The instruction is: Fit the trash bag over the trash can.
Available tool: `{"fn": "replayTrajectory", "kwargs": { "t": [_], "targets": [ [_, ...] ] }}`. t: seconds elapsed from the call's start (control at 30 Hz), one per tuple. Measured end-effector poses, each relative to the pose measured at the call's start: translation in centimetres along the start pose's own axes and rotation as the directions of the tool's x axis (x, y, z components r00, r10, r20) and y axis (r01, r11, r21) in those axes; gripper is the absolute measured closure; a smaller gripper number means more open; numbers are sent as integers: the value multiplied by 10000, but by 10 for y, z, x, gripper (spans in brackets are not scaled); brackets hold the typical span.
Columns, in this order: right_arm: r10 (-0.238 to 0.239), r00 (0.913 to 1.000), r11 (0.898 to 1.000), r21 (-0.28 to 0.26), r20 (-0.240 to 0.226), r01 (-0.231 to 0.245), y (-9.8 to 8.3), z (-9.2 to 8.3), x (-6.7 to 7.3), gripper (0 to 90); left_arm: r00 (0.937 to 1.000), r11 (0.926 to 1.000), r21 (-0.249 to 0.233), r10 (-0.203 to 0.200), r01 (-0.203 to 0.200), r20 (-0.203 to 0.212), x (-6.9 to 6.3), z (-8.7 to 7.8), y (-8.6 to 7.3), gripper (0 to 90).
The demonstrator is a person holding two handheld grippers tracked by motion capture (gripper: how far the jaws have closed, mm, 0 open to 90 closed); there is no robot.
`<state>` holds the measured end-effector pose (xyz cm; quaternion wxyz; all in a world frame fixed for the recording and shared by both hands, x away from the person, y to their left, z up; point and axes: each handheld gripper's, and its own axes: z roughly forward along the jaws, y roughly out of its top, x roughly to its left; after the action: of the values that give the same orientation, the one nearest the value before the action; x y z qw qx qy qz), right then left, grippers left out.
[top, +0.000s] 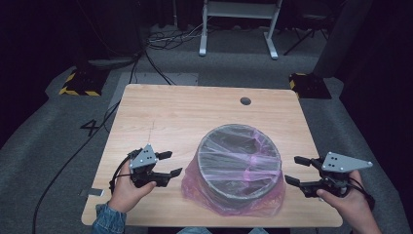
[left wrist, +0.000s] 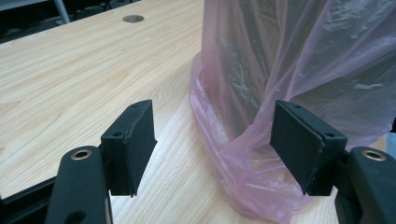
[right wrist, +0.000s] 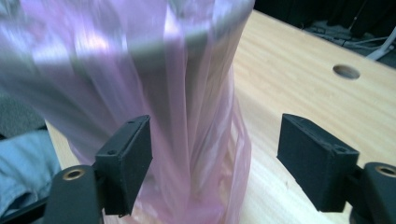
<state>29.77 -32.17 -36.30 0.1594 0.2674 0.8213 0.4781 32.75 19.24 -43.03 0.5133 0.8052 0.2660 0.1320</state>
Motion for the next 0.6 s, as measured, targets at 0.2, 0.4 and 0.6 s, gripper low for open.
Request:
{"fn": "replayTrajectory", "kwargs": {
  "t": [0.2,0.4,0.6],
  "targets": [
    [-228,9997,9990,-377,-13,227,27,-7,0,238,9999,10000,31,-16,17,-171,4,-2,-1,309],
    [-493,9988,9975,-507,6,493,50,-6,2,238,9993,9998,114,-175,179,-316,7,-1,-6,310],
    [-689,9975,9956,-649,-174,676,69,0,4,236,9990,9995,171,-246,253,-386,8,-3,-10,307]
  ]
}}
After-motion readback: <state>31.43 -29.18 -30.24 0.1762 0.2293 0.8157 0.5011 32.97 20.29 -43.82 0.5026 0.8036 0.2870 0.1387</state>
